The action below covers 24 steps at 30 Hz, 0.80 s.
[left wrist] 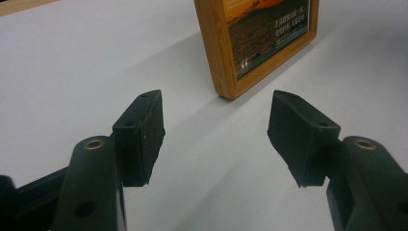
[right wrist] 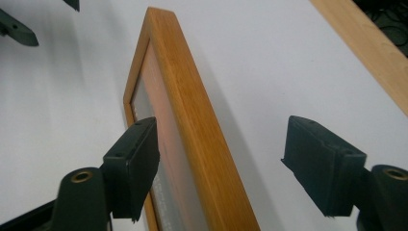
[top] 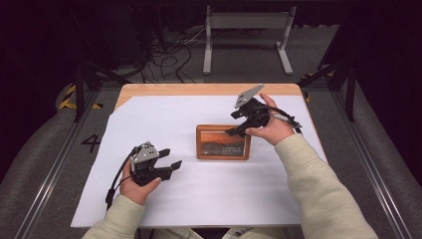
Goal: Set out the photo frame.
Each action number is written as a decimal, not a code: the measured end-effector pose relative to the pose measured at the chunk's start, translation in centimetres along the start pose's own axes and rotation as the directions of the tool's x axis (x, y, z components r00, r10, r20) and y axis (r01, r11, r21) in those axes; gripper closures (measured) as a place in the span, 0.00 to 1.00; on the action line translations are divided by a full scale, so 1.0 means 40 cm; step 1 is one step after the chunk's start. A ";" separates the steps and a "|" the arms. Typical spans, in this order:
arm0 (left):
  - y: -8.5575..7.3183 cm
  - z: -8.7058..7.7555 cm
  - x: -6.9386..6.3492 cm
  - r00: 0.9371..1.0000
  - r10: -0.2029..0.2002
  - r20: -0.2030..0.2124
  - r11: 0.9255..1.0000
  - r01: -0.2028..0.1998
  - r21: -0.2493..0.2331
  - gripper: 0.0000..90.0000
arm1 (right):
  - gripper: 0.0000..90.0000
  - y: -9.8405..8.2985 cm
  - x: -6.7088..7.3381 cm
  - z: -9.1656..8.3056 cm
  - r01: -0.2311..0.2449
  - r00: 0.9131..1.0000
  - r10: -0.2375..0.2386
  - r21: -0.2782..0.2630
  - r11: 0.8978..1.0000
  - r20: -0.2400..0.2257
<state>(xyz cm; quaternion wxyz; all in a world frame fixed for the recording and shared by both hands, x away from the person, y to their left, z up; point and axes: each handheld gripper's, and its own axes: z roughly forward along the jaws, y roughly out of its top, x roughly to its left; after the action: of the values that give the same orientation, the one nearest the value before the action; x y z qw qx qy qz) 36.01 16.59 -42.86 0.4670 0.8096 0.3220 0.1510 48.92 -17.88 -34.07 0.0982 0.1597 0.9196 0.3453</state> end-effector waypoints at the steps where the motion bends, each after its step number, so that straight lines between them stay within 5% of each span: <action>1: 0.000 0.000 0.000 1.000 0.000 0.000 1.000 0.000 0.000 0.40 | 0.31 0.000 0.000 0.000 0.000 1.000 0.000 0.000 1.000 0.000; 5: 0.002 -0.009 -0.006 1.000 -0.010 -0.003 1.000 0.010 -0.018 0.37 | 0.32 -0.026 0.015 -0.054 -0.073 0.997 0.074 -0.036 0.997 0.011; 8: 0.002 -0.014 -0.005 1.000 -0.008 -0.006 1.000 0.008 -0.013 0.36 | 0.32 -0.054 0.027 -0.082 -0.247 0.969 0.247 -0.025 0.969 -0.018; 13: 0.002 -0.022 -0.005 1.000 -0.005 -0.008 1.000 0.005 -0.016 0.35 | 0.26 -0.092 0.044 -0.129 -0.226 0.973 0.229 -0.099 0.969 0.024; 24: 0.001 -0.028 -0.003 1.000 -0.015 0.001 1.000 0.015 -0.025 0.35 | 0.10 -0.171 0.084 -0.209 -0.268 0.945 0.300 -0.217 0.939 0.129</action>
<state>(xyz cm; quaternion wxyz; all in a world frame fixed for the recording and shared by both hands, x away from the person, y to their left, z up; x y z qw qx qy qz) 35.34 17.23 -42.25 0.4781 0.8014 0.3259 0.1514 41.82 -26.57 -32.68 0.1362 0.3076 0.8372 0.4311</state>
